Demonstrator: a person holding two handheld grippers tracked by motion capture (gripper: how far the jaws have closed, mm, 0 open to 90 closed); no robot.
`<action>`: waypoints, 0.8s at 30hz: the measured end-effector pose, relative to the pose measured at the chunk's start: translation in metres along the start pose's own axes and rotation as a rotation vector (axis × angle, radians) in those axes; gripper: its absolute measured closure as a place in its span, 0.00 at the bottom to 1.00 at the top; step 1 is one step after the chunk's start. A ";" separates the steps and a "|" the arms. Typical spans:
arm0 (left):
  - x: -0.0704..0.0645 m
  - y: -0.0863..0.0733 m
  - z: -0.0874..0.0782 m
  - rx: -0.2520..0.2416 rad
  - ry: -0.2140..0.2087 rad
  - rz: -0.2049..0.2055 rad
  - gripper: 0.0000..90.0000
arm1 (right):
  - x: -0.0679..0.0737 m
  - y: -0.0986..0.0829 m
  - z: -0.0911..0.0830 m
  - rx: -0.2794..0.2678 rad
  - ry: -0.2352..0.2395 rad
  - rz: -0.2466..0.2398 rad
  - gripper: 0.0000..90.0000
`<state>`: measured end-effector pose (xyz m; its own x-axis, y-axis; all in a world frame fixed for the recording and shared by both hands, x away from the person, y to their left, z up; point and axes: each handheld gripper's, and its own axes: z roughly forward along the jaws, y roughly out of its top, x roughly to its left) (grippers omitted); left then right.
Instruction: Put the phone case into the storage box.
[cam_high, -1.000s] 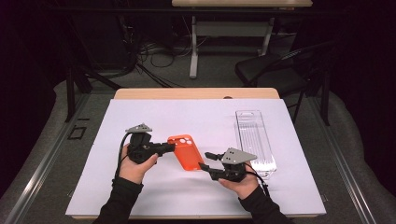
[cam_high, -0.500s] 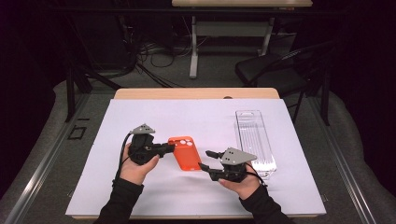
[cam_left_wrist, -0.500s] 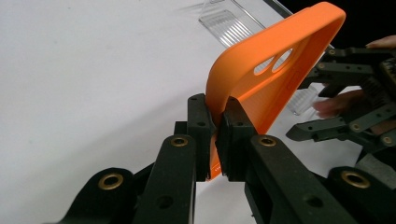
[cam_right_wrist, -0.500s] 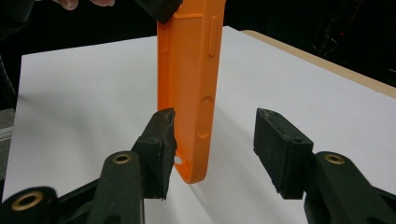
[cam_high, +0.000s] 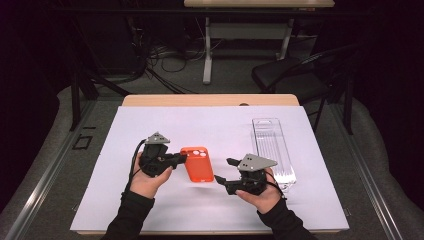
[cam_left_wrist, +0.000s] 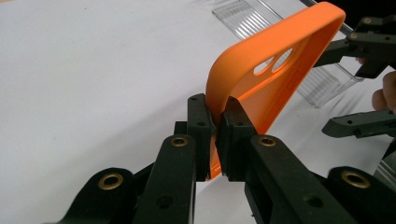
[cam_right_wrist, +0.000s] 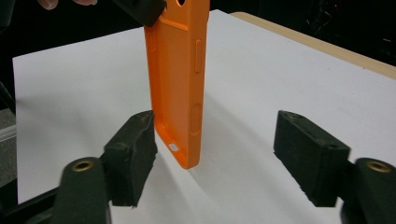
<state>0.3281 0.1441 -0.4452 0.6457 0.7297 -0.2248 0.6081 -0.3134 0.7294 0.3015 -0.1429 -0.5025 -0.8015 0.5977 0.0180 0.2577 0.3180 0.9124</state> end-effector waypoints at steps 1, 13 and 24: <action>0.000 0.001 0.000 0.004 0.001 0.002 0.94 | 0.000 0.001 0.000 0.002 -0.005 -0.001 0.28; -0.003 0.016 0.010 0.054 0.069 0.013 0.94 | -0.004 0.007 -0.002 0.026 -0.070 0.045 0.15; -0.012 0.040 0.016 0.062 0.108 0.033 0.94 | -0.006 0.023 -0.005 0.049 -0.166 -0.037 0.16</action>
<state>0.3515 0.1131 -0.4236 0.6143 0.7787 -0.1276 0.6167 -0.3730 0.6932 0.3097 -0.1432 -0.4799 -0.7119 0.6969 -0.0871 0.2583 0.3751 0.8903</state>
